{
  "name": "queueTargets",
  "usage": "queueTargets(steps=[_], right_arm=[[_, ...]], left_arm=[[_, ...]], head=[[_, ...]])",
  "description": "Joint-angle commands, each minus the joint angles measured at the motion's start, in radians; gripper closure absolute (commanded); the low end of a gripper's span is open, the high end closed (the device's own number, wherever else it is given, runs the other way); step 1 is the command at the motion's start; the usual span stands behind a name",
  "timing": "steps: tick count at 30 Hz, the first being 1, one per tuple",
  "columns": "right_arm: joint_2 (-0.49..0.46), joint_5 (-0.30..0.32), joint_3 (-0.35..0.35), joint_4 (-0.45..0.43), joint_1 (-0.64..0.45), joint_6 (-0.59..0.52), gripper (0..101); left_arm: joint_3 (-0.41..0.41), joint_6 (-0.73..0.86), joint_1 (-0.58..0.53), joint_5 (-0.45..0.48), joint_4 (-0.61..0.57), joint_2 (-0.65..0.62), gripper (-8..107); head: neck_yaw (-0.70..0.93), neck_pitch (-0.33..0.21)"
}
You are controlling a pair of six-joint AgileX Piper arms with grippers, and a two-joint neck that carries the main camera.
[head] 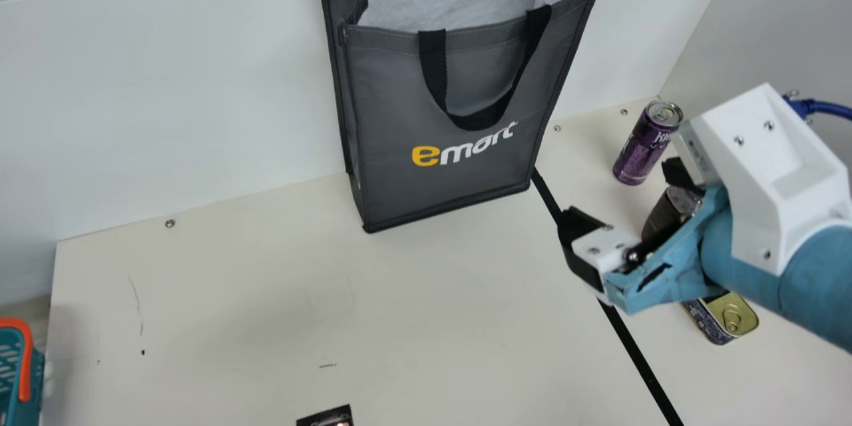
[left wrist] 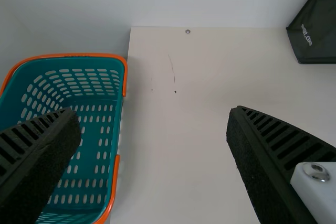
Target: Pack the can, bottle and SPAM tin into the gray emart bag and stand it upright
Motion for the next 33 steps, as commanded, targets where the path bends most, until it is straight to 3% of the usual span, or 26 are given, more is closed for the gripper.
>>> queueTargets(steps=[1,20,33], right_arm=[[0.024,0.007,-0.035,0.011,-0.006,-0.024,6],[0.248,0.017,-0.287,0.141,-0.106,-0.304,6],[0.346,0.017,-0.381,0.179,-0.111,-0.491,6]], left_arm=[[0.0,0.0,0.0,0.0,0.0,0.0,9],[0.0,0.0,0.0,0.0,0.0,0.0,9],[0.0,0.0,0.0,0.0,0.0,0.0,9]], head=[[-0.001,-0.023],[-0.001,-0.023],[-0.001,-0.023]])
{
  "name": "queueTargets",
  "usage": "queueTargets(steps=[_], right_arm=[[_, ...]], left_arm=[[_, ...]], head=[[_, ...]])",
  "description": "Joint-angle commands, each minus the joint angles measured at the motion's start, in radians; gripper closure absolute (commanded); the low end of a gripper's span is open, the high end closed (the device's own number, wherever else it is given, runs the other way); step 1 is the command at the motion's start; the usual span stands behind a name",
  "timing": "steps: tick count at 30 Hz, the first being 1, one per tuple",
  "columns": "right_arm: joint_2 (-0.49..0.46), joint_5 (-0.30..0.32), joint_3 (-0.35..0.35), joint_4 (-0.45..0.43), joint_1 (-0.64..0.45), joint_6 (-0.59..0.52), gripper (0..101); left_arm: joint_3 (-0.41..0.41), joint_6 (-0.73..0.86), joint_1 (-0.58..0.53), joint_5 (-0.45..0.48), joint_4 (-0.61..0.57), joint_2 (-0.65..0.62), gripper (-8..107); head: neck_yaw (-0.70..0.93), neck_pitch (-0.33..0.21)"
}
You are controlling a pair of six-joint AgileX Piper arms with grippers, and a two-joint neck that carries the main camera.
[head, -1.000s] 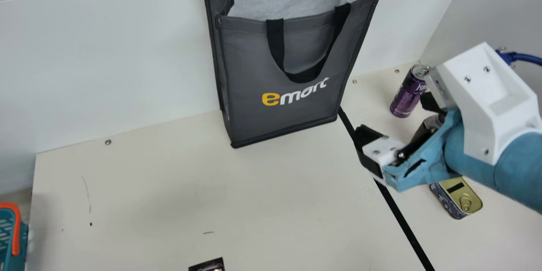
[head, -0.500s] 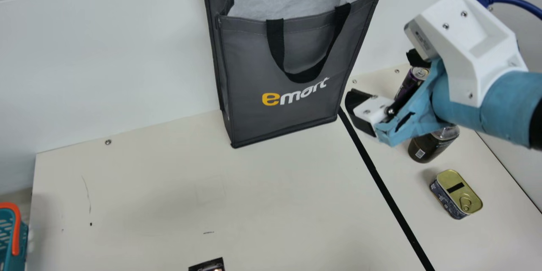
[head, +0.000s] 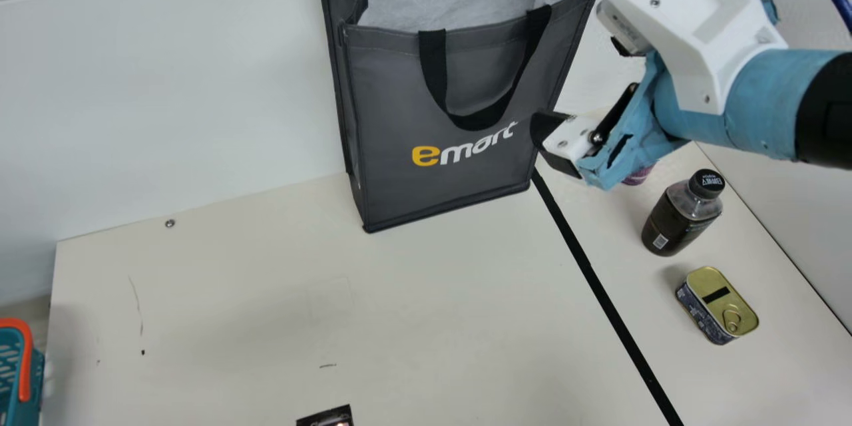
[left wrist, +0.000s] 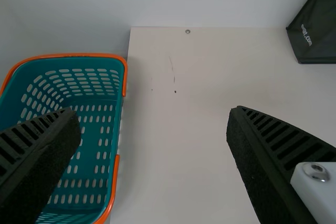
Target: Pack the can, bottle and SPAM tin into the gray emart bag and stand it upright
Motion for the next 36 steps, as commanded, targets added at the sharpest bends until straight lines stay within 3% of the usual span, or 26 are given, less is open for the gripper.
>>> queueTargets(steps=[1,18,36], right_arm=[[0.009,0.0,-0.009,0.001,0.003,-0.03,6],[0.106,0.0,-0.12,0.043,0.021,-0.211,6],[0.227,0.0,-0.215,0.171,0.017,-0.391,6]], left_arm=[[0.0,0.0,0.0,0.0,0.0,0.0,9],[0.0,0.0,0.0,0.0,0.0,0.0,9],[0.0,0.0,0.0,0.0,0.0,0.0,9]], head=[[-0.002,-0.023],[-0.002,-0.023],[-0.002,-0.023]])
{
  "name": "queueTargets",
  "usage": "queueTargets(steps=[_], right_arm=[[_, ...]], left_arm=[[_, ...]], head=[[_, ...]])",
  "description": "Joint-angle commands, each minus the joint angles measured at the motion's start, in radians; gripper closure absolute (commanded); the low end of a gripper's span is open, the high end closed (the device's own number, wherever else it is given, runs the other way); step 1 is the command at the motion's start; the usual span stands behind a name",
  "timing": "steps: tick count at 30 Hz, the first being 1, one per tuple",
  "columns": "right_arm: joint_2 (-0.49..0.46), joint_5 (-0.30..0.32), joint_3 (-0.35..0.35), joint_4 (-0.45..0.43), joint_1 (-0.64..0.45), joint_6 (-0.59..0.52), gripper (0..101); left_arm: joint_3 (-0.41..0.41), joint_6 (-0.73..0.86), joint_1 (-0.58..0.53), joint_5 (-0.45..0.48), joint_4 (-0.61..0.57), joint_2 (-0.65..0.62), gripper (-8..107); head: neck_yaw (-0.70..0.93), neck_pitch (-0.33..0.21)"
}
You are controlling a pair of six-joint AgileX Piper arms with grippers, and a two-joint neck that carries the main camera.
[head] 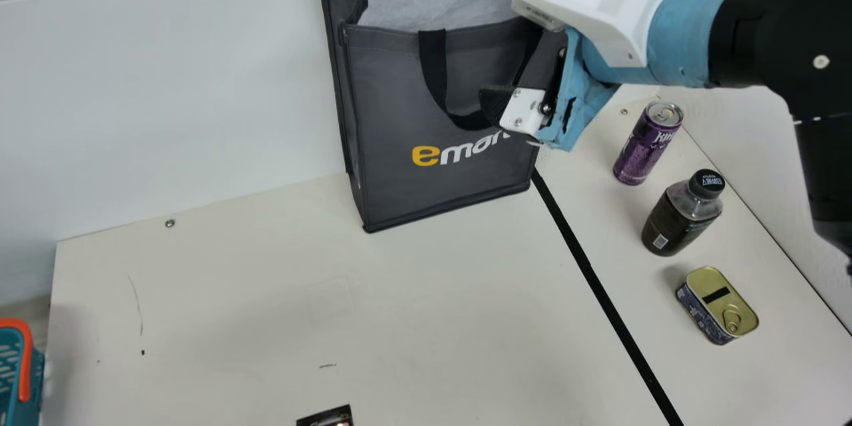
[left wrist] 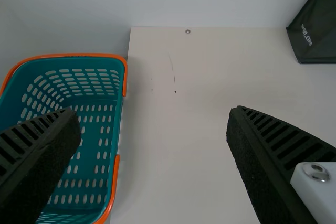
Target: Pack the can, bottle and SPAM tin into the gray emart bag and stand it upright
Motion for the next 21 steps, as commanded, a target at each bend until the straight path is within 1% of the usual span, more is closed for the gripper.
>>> queueTargets(steps=[1,10,21], right_arm=[[0.014,0.001,-0.011,0.018,-0.005,-0.018,6],[0.082,0.001,-0.052,0.079,-0.025,-0.086,6],[0.152,0.001,-0.069,0.128,-0.027,-0.153,6]], left_arm=[[0.0,0.0,0.0,0.0,0.0,0.0,9],[0.0,0.0,0.0,0.0,0.0,0.0,9],[0.0,0.0,0.0,0.0,0.0,0.0,9]], head=[[-0.001,-0.023],[-0.001,-0.023],[-0.001,-0.023]])
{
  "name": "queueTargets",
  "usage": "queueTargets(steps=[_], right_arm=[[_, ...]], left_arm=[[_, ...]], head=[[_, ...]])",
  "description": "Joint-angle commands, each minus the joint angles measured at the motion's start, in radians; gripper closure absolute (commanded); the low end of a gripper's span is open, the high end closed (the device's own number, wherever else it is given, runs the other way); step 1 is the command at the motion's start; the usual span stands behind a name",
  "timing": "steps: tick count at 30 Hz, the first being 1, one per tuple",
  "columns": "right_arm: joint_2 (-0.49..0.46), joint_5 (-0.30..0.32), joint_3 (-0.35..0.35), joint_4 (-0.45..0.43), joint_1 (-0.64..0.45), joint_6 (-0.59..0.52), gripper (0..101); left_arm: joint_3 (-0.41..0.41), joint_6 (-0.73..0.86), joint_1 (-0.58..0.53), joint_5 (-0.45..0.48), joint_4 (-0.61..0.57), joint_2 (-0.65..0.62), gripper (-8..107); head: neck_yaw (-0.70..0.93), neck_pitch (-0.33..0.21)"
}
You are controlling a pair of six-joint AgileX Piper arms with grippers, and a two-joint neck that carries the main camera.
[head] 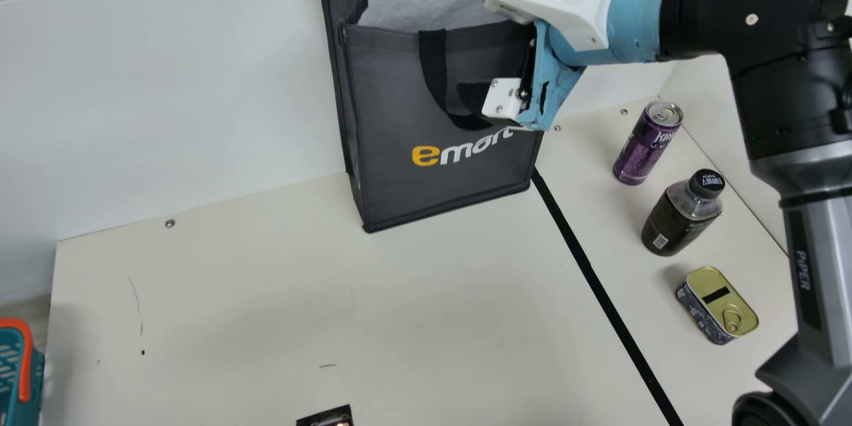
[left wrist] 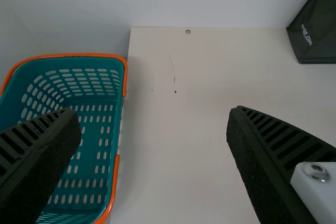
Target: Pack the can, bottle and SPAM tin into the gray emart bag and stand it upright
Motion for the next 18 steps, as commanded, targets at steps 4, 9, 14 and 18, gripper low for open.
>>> queueTargets(steps=[4,9,14,18], right_arm=[[0.022,0.002,0.004,0.01,0.005,-0.027,6],[0.038,0.002,0.016,0.015,0.015,-0.051,6],[0.049,0.002,0.03,0.021,0.024,-0.072,13],[0.056,0.002,0.04,0.031,0.026,-0.086,40]], left_arm=[[0.0,0.0,0.0,0.0,0.0,0.0,9],[0.0,0.0,0.0,0.0,0.0,0.0,9],[0.0,0.0,0.0,0.0,0.0,0.0,9],[0.0,0.0,0.0,0.0,0.0,0.0,9]], head=[[-0.001,-0.023],[-0.001,-0.023],[-0.001,-0.023],[-0.001,-0.023]])
